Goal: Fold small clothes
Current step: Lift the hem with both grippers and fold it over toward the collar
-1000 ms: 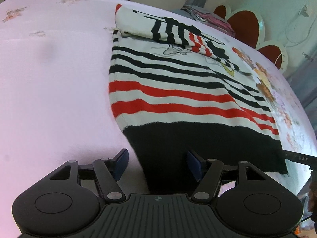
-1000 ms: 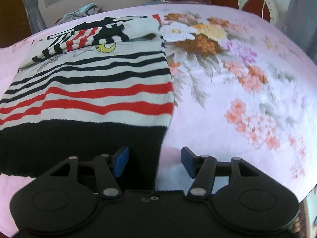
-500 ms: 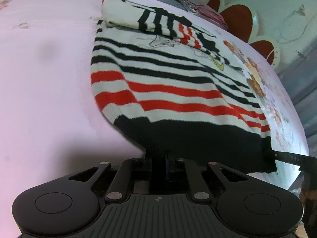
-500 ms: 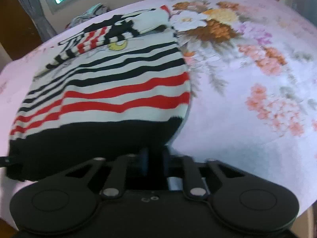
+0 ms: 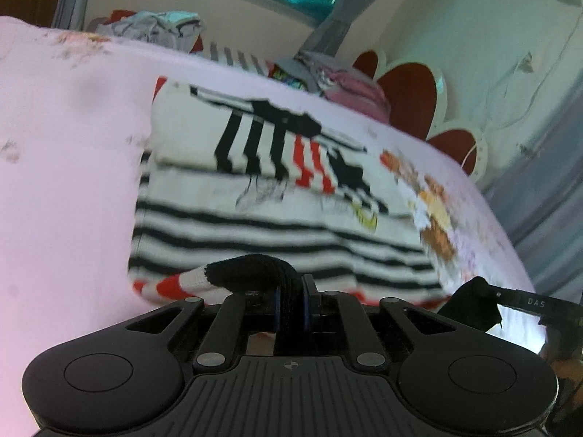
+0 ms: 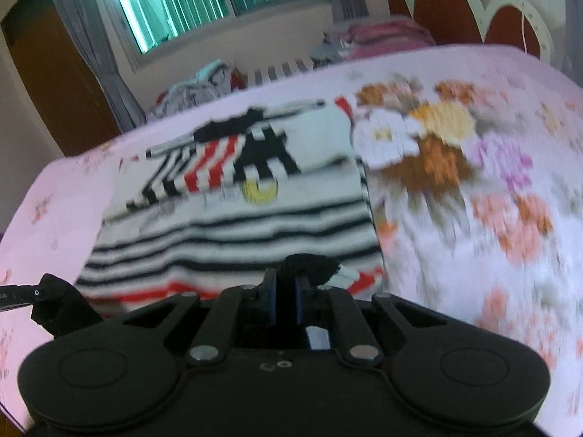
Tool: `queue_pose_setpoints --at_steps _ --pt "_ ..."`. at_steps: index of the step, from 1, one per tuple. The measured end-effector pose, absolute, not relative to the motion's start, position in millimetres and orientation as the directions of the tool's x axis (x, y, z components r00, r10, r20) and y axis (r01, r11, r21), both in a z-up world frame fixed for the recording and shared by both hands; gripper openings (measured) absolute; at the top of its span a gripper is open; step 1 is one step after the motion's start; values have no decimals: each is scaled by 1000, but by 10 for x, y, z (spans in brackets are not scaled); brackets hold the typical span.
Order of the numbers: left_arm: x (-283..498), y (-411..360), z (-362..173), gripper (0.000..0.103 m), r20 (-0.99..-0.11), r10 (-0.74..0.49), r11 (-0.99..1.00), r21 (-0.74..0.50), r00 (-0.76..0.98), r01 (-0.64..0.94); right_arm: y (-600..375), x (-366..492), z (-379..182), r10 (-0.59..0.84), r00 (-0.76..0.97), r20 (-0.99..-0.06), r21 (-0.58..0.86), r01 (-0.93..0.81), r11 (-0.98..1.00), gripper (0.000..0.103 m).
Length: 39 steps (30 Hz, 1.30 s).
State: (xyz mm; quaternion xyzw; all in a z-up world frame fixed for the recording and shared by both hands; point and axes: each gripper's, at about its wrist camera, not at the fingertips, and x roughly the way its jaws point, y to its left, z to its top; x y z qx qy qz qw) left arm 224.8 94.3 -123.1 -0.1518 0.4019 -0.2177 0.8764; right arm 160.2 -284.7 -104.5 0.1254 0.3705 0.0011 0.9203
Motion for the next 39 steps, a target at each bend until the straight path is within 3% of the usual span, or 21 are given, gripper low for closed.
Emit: queue_pose_setpoints --at_steps 15,26,39 --pt "3680 690 -1089 10 -569 -427 884 -427 703 191 -3031 3177 -914 122 781 -612 287 77 955 9" --pt "4581 542 -1379 10 -638 -338 915 -396 692 82 -3274 4203 -1245 137 728 -671 351 150 924 9" --pt "5149 536 -1705 11 -708 -313 914 -405 633 -2 -3446 4779 -1612 152 662 -734 383 219 897 12"
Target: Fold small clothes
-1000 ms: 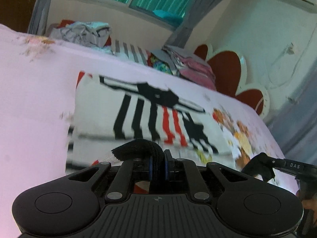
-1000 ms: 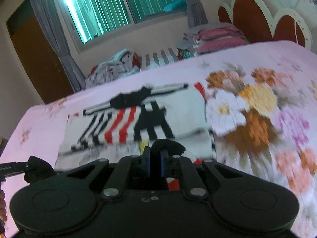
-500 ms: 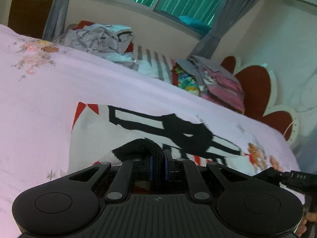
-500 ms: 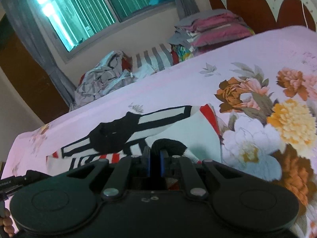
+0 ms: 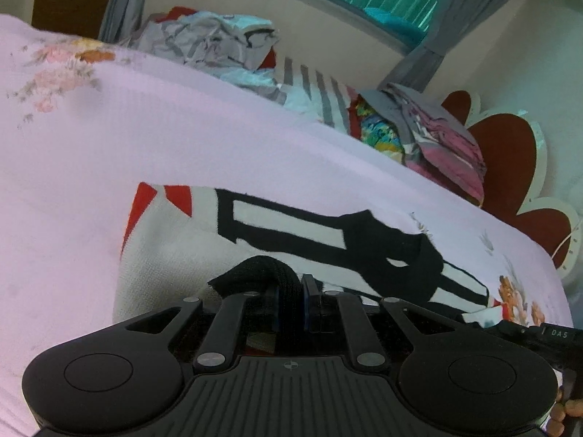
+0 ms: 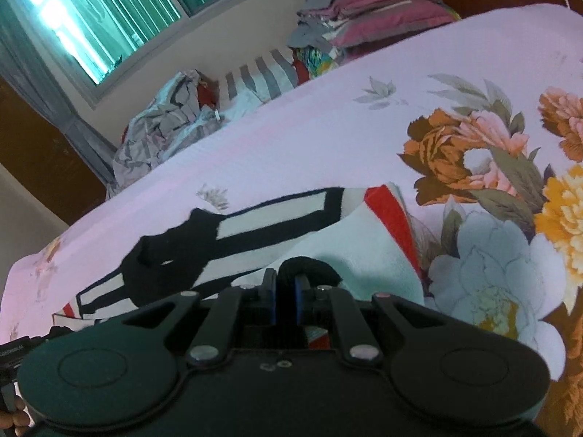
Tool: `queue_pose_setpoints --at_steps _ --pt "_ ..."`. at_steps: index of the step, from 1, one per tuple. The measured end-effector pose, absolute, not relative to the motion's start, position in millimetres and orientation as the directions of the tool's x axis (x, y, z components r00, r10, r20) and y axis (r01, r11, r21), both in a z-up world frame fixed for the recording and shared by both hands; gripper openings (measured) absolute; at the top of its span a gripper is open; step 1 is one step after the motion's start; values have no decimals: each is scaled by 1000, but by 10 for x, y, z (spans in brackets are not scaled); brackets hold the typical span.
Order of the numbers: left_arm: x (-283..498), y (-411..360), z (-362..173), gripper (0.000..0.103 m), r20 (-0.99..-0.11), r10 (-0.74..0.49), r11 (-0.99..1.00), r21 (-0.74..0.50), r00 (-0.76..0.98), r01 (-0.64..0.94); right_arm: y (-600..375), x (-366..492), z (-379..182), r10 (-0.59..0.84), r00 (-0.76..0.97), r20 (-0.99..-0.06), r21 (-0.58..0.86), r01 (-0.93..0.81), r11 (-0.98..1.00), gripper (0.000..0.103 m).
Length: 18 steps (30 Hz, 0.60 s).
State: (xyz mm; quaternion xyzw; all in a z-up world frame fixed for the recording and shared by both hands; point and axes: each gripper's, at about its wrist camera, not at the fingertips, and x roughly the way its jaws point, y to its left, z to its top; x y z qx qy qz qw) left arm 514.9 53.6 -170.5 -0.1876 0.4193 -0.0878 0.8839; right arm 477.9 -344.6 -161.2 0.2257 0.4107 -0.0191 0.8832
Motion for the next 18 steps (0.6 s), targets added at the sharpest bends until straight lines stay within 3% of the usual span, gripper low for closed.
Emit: queue_pose_setpoints --at_steps 3,5,6,7,9,18 --pt "5204 567 -1745 16 -717 -330 904 -426 615 -12 -3527 4847 -1641 160 667 -728 410 235 881 22" --pt "5209 609 -1730 27 -706 -354 891 -454 613 -8 -3587 4846 -1592 139 692 -708 412 245 878 40" --pt "5200 643 -1711 43 -695 -369 881 -473 617 -5 -3607 4841 -1561 127 703 -699 405 245 881 53" --pt "5183 674 -1681 62 -684 -369 879 -477 629 -4 -3628 4835 -1529 123 715 -688 401 234 886 59" --pt "5115 715 -1583 77 -662 -312 901 -433 681 -8 -3645 4838 -1487 120 723 -680 379 207 902 59" --pt "5231 592 -1645 77 -684 -316 941 -315 657 125 -3480 4979 -1591 189 688 -700 317 63 946 60"
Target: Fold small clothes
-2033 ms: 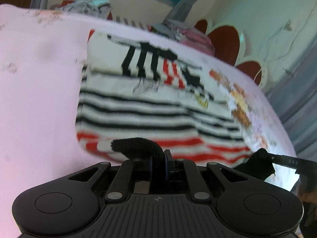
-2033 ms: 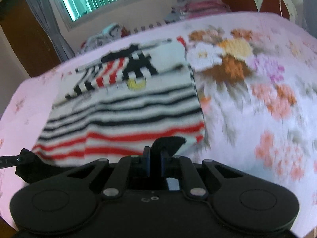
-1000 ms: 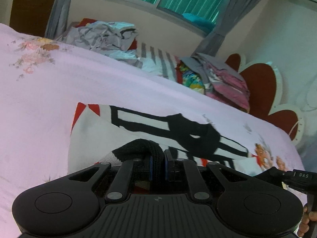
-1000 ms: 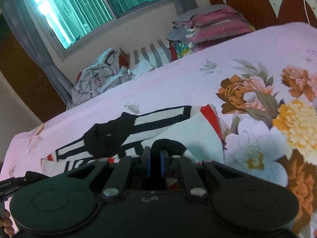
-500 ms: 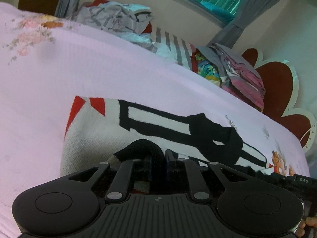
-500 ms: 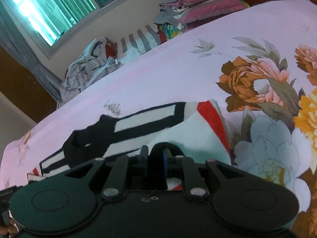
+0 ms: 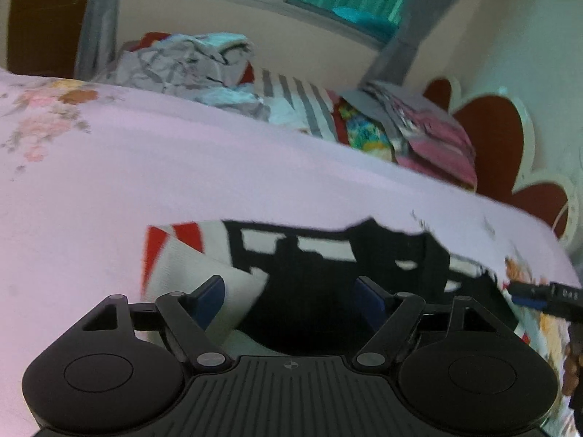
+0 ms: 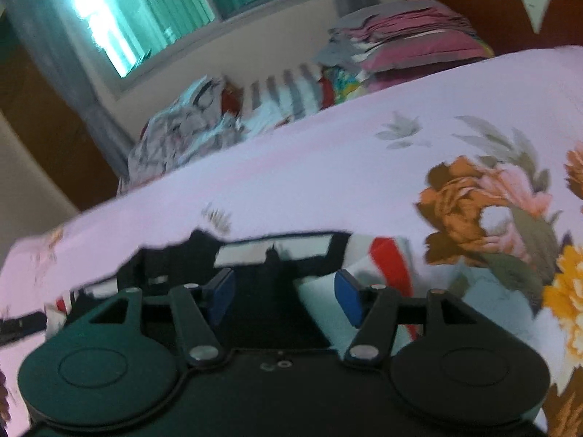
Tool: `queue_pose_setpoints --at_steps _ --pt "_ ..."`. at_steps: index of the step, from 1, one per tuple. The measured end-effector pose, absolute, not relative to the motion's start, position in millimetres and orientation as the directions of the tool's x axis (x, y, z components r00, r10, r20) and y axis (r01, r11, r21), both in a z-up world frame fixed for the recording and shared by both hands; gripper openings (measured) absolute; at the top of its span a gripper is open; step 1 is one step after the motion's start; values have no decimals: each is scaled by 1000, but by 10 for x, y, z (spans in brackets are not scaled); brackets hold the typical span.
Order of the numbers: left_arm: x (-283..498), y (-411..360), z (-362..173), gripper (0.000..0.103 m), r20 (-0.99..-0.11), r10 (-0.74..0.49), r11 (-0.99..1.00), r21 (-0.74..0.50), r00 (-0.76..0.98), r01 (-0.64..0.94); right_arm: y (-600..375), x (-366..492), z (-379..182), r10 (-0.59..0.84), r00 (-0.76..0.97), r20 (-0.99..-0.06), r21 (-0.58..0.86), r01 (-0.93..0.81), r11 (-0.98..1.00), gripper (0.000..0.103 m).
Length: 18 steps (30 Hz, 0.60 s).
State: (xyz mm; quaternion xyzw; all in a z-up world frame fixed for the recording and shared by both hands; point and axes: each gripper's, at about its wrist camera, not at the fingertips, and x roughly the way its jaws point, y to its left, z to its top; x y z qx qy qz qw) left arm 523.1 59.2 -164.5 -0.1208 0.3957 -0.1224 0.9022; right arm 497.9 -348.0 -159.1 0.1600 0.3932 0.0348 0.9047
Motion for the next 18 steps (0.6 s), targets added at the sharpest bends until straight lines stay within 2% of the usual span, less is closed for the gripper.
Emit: queue_pose_setpoints --at_steps 3,5,7,8,10,11,12,14,18 --pt "5288 474 -1715 75 -700 -302 950 -278 648 143 -3408 5052 -1659 192 672 -716 298 44 954 59" --pt "5336 420 -1747 65 -709 -284 958 -245 646 152 -3366 5079 -1670 181 669 -721 270 31 962 55" --pt "5355 402 -1767 46 -713 -270 962 -227 647 151 -3316 5110 -1676 176 661 -729 240 6 971 43" --pt "5362 391 -1772 41 -716 -259 966 -212 648 151 -3287 5123 -1685 170 656 -735 222 -5 975 41" --pt "5366 378 -1768 19 -717 -245 969 -193 652 152 -3239 5128 -1692 179 648 -741 206 -35 978 28" --pt "5363 368 -1768 13 -720 -248 969 -191 648 158 -3226 5135 -1703 184 641 -745 200 -48 979 24" --pt "5357 357 -1773 7 -720 -245 970 -180 649 166 -3204 5139 -1709 181 638 -748 187 -58 981 15" --pt "5326 333 -1757 5 -714 -236 971 -151 659 185 -3179 5144 -1720 171 638 -750 165 -69 984 7" --pt "5277 417 -1649 5 -667 -226 974 -160 710 160 -3234 5070 -1595 153 705 -692 172 -46 984 6"
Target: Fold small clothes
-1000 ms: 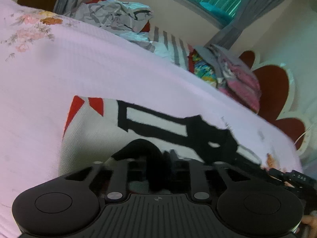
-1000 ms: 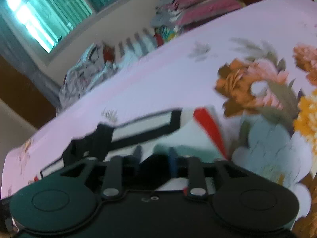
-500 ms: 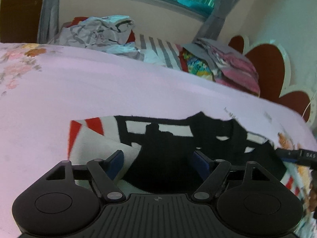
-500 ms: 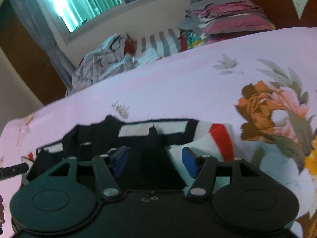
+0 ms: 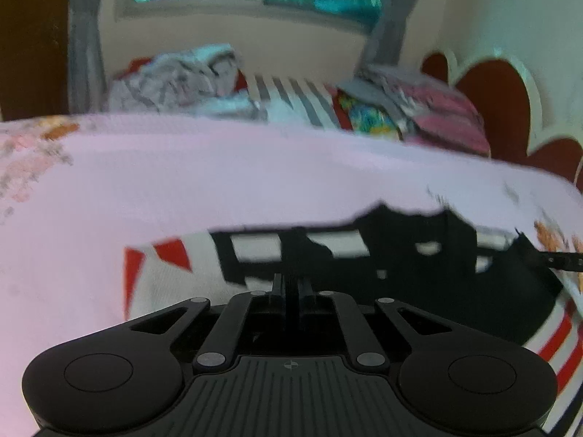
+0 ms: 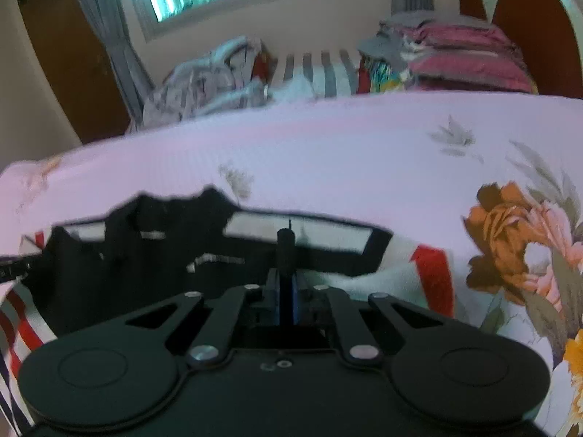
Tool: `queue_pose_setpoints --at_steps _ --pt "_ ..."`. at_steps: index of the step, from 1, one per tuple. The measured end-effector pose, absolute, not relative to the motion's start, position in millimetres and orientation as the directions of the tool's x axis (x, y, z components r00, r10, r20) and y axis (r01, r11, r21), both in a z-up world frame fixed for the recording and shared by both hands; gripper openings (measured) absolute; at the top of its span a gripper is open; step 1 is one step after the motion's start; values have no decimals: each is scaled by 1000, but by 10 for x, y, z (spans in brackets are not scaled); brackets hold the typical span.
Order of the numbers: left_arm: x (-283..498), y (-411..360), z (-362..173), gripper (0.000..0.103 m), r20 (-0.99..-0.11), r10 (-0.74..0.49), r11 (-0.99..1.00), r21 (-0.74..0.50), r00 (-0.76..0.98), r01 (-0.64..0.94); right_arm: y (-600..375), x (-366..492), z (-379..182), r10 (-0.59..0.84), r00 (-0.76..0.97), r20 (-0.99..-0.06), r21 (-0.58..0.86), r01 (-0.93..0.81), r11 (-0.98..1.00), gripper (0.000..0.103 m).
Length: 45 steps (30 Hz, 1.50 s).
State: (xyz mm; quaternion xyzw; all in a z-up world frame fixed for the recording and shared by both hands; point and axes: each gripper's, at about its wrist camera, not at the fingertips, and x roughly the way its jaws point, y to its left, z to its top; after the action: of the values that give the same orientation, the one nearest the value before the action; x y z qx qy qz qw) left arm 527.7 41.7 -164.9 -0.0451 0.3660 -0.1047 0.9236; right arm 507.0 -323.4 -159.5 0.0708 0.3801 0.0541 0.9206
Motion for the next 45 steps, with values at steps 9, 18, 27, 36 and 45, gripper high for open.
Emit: queue_pose_setpoints --at_steps 9,18,27,36,45 --pt "5387 577 -1700 5 -635 -135 987 -158 761 43 -3285 5109 -1526 64 771 -633 123 18 992 6" --pt "5389 541 -1857 5 -672 -97 994 -110 734 30 -3324 5138 -1794 13 710 -704 94 75 993 13" --pt "4971 554 -1546 64 -597 -87 992 -122 797 17 -3116 4799 -1395 94 758 -646 127 -15 992 26" --pt "4499 -69 -1541 64 -627 -285 954 -113 725 277 -2332 4546 -1524 231 688 -688 114 -213 970 24" --pt "4330 275 -1802 64 -684 -224 972 -108 695 207 -2475 4310 -1730 138 668 -731 14 -188 982 21"
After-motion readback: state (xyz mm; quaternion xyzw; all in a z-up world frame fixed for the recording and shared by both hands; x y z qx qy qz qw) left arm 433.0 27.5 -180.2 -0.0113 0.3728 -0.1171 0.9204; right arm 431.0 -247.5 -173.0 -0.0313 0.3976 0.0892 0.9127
